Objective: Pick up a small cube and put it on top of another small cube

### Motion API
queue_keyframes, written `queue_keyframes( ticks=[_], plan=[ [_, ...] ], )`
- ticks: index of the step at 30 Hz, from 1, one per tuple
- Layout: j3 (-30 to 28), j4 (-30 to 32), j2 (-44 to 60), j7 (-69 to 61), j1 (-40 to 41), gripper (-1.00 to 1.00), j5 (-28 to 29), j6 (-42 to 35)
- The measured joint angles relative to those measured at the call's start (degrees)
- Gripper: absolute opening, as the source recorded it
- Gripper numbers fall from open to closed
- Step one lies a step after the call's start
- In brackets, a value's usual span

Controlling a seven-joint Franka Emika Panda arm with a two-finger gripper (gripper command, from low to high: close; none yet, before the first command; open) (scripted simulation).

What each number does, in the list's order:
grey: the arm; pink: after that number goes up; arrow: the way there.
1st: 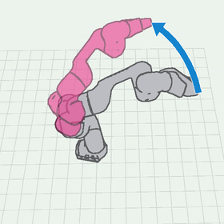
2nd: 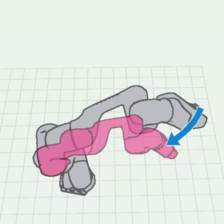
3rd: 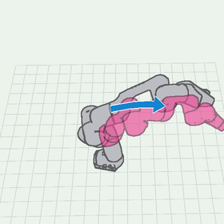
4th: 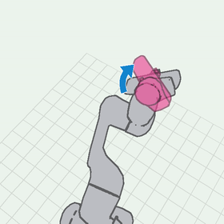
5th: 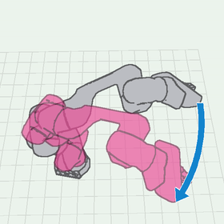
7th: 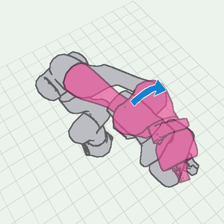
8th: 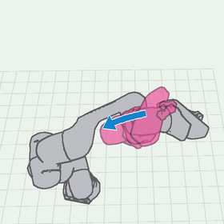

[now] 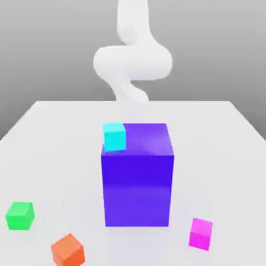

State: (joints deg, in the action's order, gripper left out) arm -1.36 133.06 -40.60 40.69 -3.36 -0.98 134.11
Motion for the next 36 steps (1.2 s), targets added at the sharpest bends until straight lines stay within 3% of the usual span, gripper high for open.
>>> queue_keyframes(
  ticks=[16, 25, 30, 31, 36],
  plan=[
    [-2.7, 8.1, 33.7, -33.3, -15.8, 0.00, -6.7, 14.9],
    [-0.9, 12.6, 51.8, -44.8, -20.0, 0.00, -1.3, 23.8],
    [-0.5, 11.1, 61.4, -45.8, -20.0, 0.00, -1.7, 30.0],
    [-1.0, 10.7, 61.7, -46.1, -20.5, -1.00, -3.1, 28.4],
    [-1.0, 10.7, 61.6, -46.1, -20.5, -1.00, -3.3, 28.1]
  ],
)
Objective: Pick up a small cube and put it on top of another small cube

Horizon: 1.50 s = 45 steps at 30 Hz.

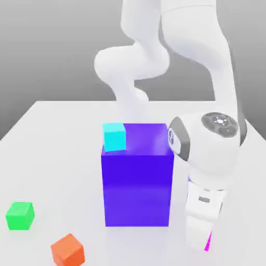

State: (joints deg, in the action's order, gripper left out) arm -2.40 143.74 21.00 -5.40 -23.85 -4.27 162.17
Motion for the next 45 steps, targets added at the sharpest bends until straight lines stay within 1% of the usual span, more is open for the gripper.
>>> queue_keyframes(
  ticks=[1, 3, 4, 7, 10, 16, 17, 19, 26, 31, 34, 37, 45],
  plan=[
    [-0.6, -0.2, 0.1, -0.5, -0.5, -1.00, -0.6, -0.9],
    [-0.8, 0.4, -0.4, -1.0, -1.1, -1.00, 0.3, 1.3],
    [-1.0, 0.8, -1.8, -0.8, -1.3, -1.00, 0.7, 0.9],
    [-1.6, 2.0, -7.3, -0.2, -1.8, -1.00, 1.7, -2.9],
    [-3.4, 1.2, -7.8, -1.1, -2.6, -1.00, 6.6, -2.2],
    [-11.8, -1.8, -7.0, -2.5, -0.9, -1.00, 16.8, 0.0],
    [-13.2, -2.0, -7.1, -2.5, 0.2, -1.00, 17.2, -0.1],
    [-15.6, -2.2, -7.7, -2.4, 3.0, -1.00, 16.0, -0.9],
    [-24.1, -2.0, -10.3, -1.0, 13.9, -1.00, 9.2, -5.0],
    [-29.8, -1.6, -11.9, 0.8, 20.7, -1.00, 3.8, -8.4],
    [-32.1, -1.0, -13.0, 2.6, 23.6, -1.00, -0.2, -10.8],
    [-33.3, -0.3, -13.2, 4.2, 25.3, -1.00, -3.5, -12.4],
    [-31.0, -0.7, -7.6, 1.1, 27.4, -1.00, -8.9, -8.5]
  ],
)
